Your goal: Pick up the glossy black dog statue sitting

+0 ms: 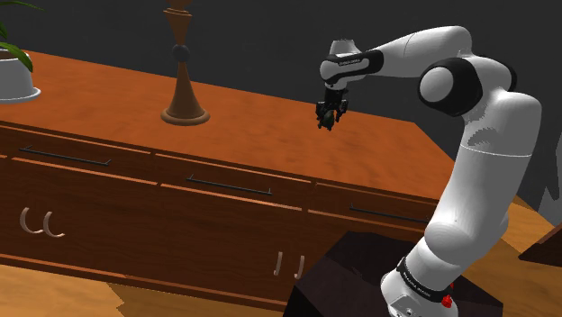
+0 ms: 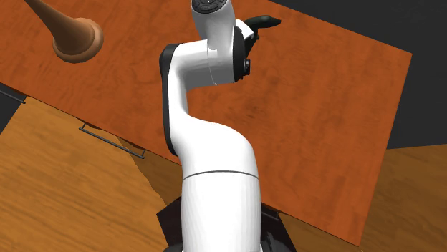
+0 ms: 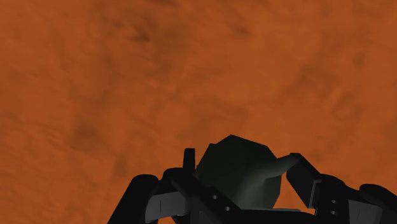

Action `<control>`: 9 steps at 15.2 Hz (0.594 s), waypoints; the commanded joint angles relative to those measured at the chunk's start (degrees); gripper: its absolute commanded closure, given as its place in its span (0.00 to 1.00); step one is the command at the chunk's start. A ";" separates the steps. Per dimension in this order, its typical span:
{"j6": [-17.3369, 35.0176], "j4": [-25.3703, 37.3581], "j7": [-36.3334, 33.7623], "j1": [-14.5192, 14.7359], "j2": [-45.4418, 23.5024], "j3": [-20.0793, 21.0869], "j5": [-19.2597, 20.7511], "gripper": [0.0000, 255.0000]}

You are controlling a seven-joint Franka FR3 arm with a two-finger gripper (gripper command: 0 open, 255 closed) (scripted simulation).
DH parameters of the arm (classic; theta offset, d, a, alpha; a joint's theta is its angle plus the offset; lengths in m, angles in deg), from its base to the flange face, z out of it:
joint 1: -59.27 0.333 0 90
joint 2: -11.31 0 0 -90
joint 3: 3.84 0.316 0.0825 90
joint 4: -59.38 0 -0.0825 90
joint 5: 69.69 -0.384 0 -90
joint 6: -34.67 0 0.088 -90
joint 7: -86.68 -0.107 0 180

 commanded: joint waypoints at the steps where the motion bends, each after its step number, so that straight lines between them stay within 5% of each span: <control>1: 0.05 -0.08 -0.01 0.00 -0.06 0.00 0.00 1.00; 9: -3.57 2.95 0.46 -0.01 0.56 -0.04 -0.02 1.00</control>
